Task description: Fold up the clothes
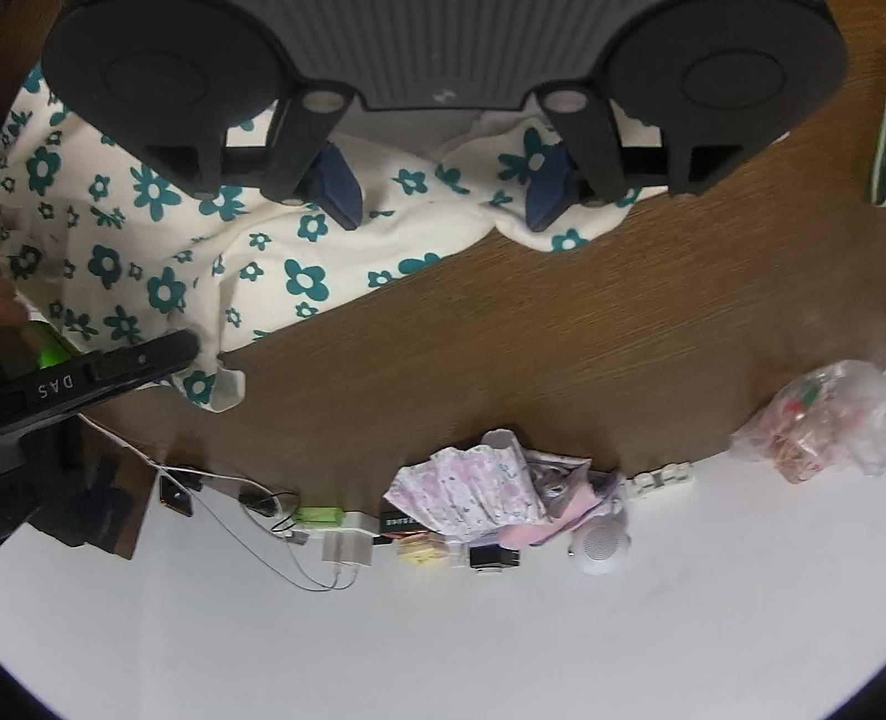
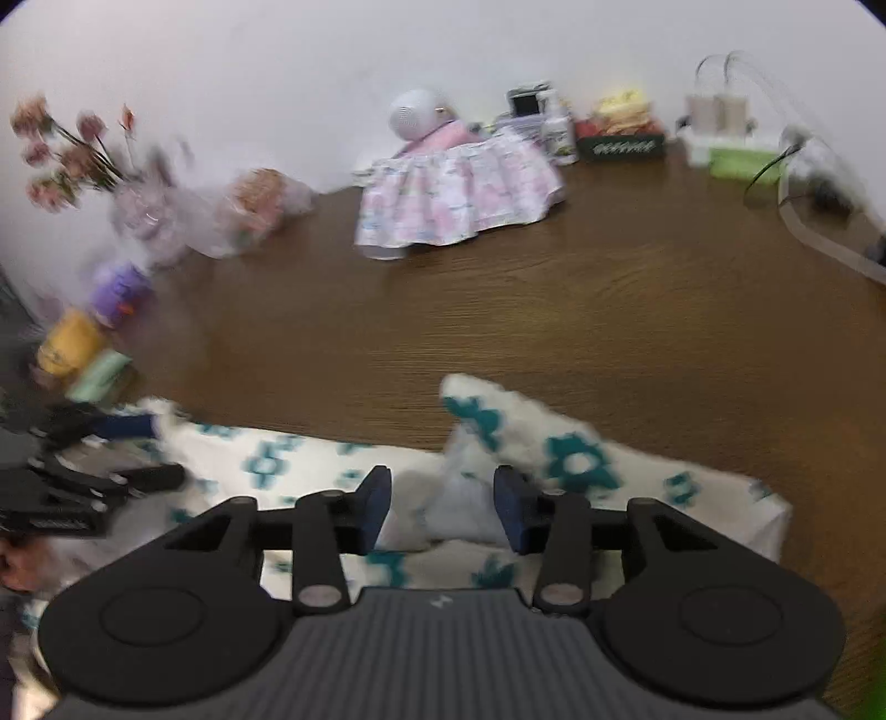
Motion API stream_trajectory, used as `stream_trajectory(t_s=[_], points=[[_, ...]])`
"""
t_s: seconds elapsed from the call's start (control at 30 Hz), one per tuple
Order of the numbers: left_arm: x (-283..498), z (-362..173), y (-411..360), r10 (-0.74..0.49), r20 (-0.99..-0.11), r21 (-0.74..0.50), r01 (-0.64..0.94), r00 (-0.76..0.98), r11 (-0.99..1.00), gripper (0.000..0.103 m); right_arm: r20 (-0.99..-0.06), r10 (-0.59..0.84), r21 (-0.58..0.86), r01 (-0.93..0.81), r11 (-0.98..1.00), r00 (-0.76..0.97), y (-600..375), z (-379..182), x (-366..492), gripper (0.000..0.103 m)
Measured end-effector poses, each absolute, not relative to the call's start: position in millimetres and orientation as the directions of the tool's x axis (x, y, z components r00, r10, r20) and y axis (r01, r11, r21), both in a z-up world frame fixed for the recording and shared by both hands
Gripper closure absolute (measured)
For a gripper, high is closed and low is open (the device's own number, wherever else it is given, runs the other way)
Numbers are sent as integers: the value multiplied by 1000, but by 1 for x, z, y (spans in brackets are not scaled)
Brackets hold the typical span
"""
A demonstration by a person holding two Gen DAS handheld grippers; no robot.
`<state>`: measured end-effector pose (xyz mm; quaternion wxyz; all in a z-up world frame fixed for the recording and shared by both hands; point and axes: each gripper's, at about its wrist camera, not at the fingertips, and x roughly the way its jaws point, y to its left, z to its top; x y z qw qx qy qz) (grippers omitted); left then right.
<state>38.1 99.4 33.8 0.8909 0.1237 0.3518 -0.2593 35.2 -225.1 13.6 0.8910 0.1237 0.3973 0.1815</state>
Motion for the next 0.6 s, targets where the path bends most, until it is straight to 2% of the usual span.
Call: stream_trajectory(t_s=[0.17, 0.23, 0.33, 0.43, 0.5, 0.57, 0.6], points=[[45, 28, 86, -319, -713, 98, 539, 625, 837, 34, -710, 392, 284, -272, 920, 585, -202, 8, 48, 64], [45, 28, 86, -322, -708, 101, 541, 629, 835, 34, -701, 389, 264, -289, 920, 598, -202, 12, 44, 100], [48, 23, 86, -317, -708, 94, 529, 631, 843, 34, -638, 372, 276, -252, 928, 674, -210, 16, 46, 101], [46, 21, 85, -308, -705, 106, 525, 639, 845, 33, -564, 288, 347, -95, 933, 774, -229, 18, 52, 101], [44, 21, 84, -300, -702, 120, 523, 646, 844, 33, -564, 255, 378, -29, 925, 786, -237, 10, 59, 99], [41, 23, 83, -284, -700, 138, 514, 655, 847, 33, -583, 205, 311, -17, 950, 786, -233, 8, 56, 98], [40, 26, 83, -270, -698, 149, 503, 664, 852, 33, -582, 175, 269, -15, 963, 795, -229, 10, 52, 92]])
